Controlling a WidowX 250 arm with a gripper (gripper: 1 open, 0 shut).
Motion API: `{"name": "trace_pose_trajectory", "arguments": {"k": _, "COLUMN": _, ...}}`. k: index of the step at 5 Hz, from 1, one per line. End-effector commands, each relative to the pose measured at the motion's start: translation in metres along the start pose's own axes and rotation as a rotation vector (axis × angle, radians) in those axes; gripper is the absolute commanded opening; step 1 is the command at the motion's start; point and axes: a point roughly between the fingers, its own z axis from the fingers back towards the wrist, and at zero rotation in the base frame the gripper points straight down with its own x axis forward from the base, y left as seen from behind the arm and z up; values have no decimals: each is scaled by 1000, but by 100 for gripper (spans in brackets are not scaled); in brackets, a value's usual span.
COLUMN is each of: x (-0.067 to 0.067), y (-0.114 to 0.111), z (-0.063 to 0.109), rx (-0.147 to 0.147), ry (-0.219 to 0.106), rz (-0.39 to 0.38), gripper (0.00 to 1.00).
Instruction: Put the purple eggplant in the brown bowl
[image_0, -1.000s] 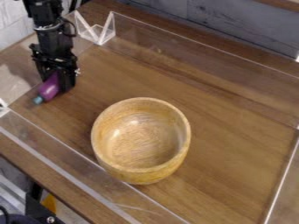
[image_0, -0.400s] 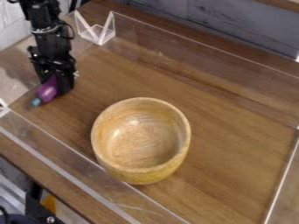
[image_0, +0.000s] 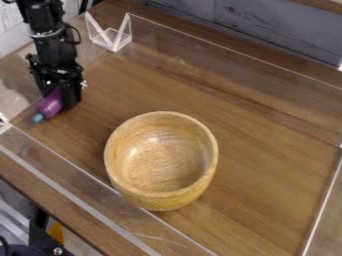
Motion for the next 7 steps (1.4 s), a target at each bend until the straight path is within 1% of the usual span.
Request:
{"name": "trace_pose_trajectory", "arguments": {"k": 1, "x": 2, "y": -5, "z": 30, "rx": 43, "ry": -61, "rz": -5, "gripper": 0}}
{"name": "trace_pose_trajectory", "arguments": {"k": 2, "x": 5, "y": -10, "z": 33, "rx": 46, "ry": -61, "rz": -32, "gripper": 0}}
{"name": "trace_pose_trajectory", "arguments": {"k": 3, "x": 7, "y": -21, "z": 36, "rx": 48, "ry": -62, "rz": -67, "gripper": 0}}
{"name": "trace_pose_trajectory", "arguments": {"k": 5, "x": -1, "y": -56, "z": 39, "rx": 45, "ry": -72, "rz": -58, "gripper": 0}}
{"name": "trace_pose_trajectory", "arguments": {"k": 6, "x": -3, "y": -68, "z": 52, "rx": 48, "ry": -88, "rz": -47, "gripper": 0}}
{"name": "trace_pose_trajectory", "arguments": {"k": 7, "x": -5, "y": -75, "z": 59, "rx": 47, "ry": -98, "rz": -34, "gripper": 0}}
